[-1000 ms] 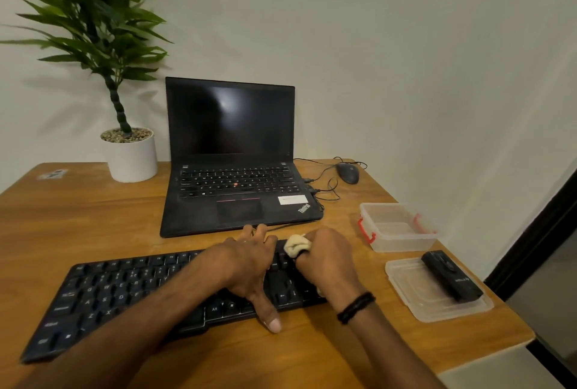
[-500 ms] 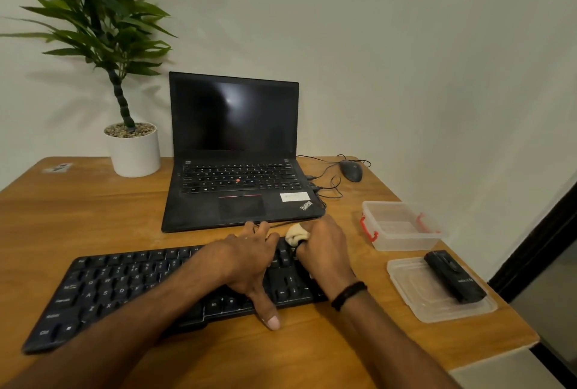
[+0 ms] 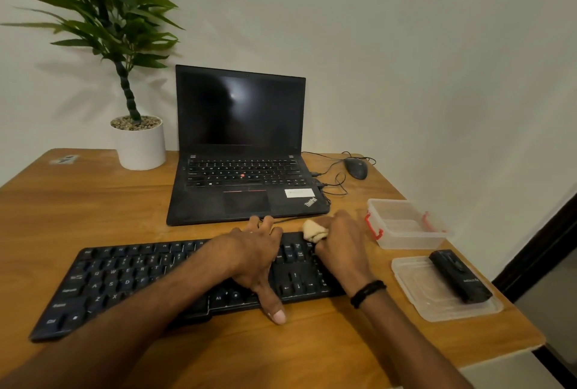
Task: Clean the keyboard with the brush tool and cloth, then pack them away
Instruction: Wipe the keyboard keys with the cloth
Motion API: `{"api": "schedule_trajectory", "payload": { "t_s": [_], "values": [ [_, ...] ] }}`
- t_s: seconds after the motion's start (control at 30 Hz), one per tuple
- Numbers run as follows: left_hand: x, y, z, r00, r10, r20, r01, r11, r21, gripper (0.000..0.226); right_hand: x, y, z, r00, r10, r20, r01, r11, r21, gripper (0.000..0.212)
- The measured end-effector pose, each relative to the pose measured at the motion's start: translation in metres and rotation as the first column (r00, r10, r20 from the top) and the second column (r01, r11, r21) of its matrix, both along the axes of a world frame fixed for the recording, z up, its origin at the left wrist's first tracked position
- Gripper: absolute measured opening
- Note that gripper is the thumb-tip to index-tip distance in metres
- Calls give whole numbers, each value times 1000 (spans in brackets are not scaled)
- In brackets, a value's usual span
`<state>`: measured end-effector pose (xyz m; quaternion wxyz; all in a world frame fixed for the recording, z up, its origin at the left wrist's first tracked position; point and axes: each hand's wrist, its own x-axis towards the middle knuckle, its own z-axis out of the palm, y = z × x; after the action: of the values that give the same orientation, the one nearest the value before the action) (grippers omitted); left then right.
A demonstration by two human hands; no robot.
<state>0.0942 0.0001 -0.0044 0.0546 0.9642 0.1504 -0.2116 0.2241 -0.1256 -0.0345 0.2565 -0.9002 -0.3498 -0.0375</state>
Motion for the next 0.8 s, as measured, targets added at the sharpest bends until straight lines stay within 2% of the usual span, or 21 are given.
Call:
{"api": "schedule_trajectory", "payload": {
  "t_s": [0.1,0.13,0.2,0.27,0.33,0.43,0.5,0.6,0.7,0.8],
  "values": [
    [-3,1,-4,1000,-3,7,3,1000,-5,146,-23,-5,-10,923,383,-33,-384,923,-40,38],
    [-4,1,-4,1000,-6,10,6,1000,1,144,-22,-9,-10,907,417,-51,-420,907,-45,40],
    [-5,-1,-3,1000,-8,0,8,1000,5,143,-11,-13,-9,949,314,-34,-315,948,-36,38],
    [-3,-2,1,1000,-1,3,1,1000,4,144,-12,-13,-9,981,175,80,-172,984,-43,37],
    [-3,-2,2,1000,8,19,-8,1000,2,142,-29,-12,-12,960,265,92,-265,964,-8,38],
    [-6,-3,0,1000,17,24,-17,1000,11,142,-46,-31,-17,869,487,-86,-484,874,48,38],
    [-7,-6,-1,999,25,35,-25,1000,4,146,-43,-53,-12,832,524,-181,-514,852,99,43],
    [-11,-9,-2,996,34,79,-33,999,-21,145,-43,-89,0,809,455,-372,-373,887,273,50],
    [-13,-11,-6,988,65,140,-65,998,-6,148,-47,-116,5,716,393,-576,-57,856,513,42],
    [-12,-27,-8,960,91,264,-100,995,20,135,-46,-127,3,600,350,-719,204,802,561,29]
  ]
}}
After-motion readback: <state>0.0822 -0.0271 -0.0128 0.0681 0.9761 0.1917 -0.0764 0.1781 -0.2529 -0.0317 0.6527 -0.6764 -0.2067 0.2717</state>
